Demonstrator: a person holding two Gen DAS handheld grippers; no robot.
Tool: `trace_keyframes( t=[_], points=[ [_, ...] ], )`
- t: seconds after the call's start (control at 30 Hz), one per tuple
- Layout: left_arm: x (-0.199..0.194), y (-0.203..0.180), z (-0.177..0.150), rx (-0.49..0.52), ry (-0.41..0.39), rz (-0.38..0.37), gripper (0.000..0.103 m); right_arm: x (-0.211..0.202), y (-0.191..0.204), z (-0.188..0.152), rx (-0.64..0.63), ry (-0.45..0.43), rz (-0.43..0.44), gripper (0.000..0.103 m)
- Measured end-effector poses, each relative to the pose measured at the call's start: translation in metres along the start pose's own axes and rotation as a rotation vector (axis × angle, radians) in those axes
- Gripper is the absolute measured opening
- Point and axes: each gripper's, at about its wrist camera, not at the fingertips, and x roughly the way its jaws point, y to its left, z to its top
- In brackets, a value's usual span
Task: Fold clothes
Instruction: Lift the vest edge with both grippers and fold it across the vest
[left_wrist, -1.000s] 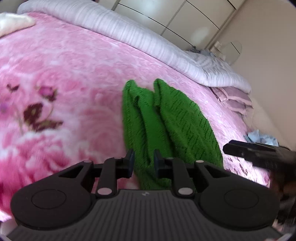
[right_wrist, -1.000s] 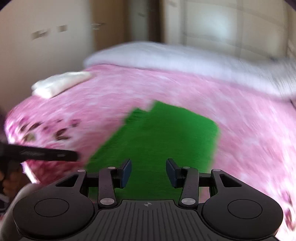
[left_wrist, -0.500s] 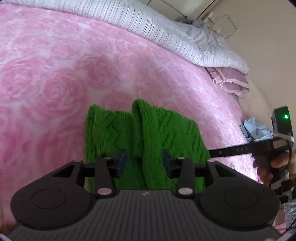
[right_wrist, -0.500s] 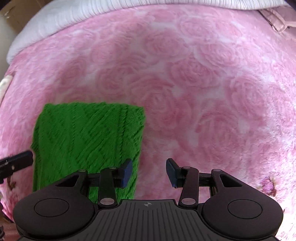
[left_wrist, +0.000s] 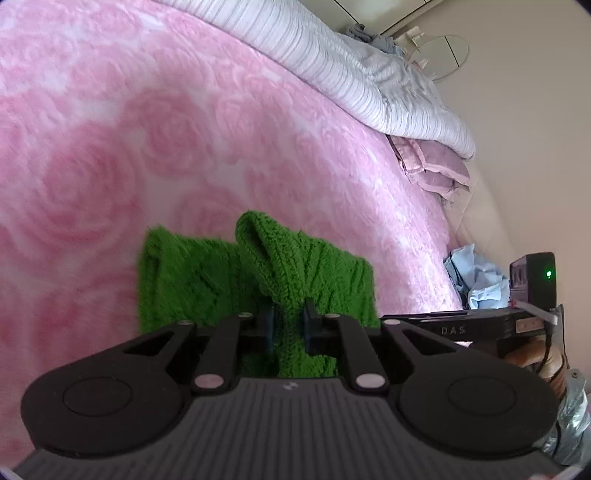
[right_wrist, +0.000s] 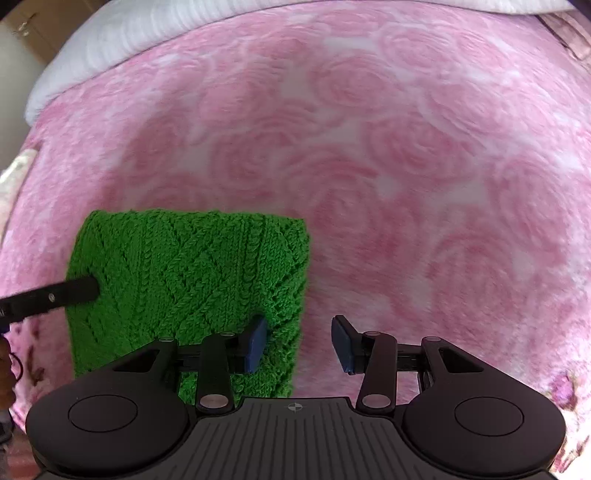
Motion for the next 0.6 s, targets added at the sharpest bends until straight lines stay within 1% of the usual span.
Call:
trace_keyframes(
  t=[0.07,0.2,0.33,0.4,0.5,0.6],
  points=[
    [-0.010,0.001,0.007,0.007,-0.001,0.023,0.011,-0.001,0.009,0.003,-0.024,0.002,0.034,0.044],
    [-0.011,0.012,0.009,-0.010,0.006,0.035,0.011,0.009,0.027,0.009,-0.060,0.014,0.062,0.044],
    [-0.009,0.023,0.011,-0.029,0.015,0.044,0.011,0.017,0.039,0.008,-0.099,0.009,0.032,0.044],
    [-0.009,0.029,0.012,-0.039,0.019,0.048,0.011,0.019,0.041,0.007,-0.099,0.006,0.029,0.044],
    [-0.016,0.031,0.010,-0.024,-0.005,0.043,0.011,0.021,0.045,0.007,-0.099,0.001,0.025,0.045],
    [-0.002,0.036,0.005,-0.007,0.022,0.096,0.013,0.024,0.048,0.006,-0.099,-0.004,0.021,0.045]
  ],
)
